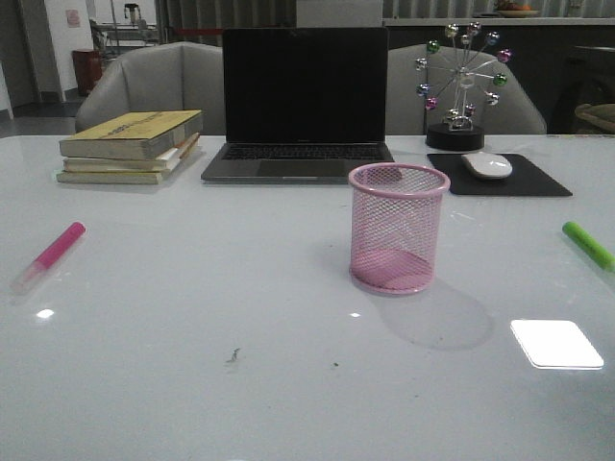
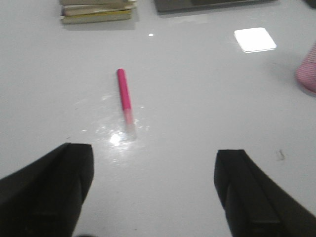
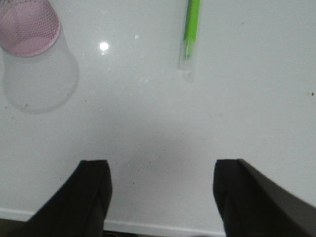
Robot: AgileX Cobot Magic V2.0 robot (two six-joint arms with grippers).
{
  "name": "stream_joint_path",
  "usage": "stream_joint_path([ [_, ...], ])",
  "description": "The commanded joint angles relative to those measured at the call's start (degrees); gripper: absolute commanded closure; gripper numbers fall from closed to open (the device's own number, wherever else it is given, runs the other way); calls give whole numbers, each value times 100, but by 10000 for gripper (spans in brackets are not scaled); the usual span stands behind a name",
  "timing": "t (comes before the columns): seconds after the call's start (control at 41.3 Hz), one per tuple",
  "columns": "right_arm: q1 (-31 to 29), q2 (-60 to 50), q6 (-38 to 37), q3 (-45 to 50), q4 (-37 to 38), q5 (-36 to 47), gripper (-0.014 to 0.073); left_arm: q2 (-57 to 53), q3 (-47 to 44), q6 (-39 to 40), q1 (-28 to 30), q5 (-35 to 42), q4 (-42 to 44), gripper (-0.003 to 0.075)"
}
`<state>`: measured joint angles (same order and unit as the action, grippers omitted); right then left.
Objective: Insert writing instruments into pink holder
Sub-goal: 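Grasp the green marker with the right gripper and lift it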
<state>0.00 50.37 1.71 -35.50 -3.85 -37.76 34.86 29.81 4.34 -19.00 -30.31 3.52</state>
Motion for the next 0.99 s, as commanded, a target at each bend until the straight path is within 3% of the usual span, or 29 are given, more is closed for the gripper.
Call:
stream_joint_path([
  [0.0, -24, 490, -66, -622, -47, 341, 71, 46, 161, 17, -461, 536, -30, 138],
  [0.242, -479, 2239, -125, -1927, -63, 170, 71, 46, 161, 17, -1002, 598, -41, 138],
  [0.8, -458, 5708, 41, -4596, -63, -284, 74, 46, 161, 17, -1000, 611, -41, 138],
  [0.969, -458, 6400, 184, -5333, -63, -641, 144, 46, 161, 17, -1000, 621, -41, 138],
])
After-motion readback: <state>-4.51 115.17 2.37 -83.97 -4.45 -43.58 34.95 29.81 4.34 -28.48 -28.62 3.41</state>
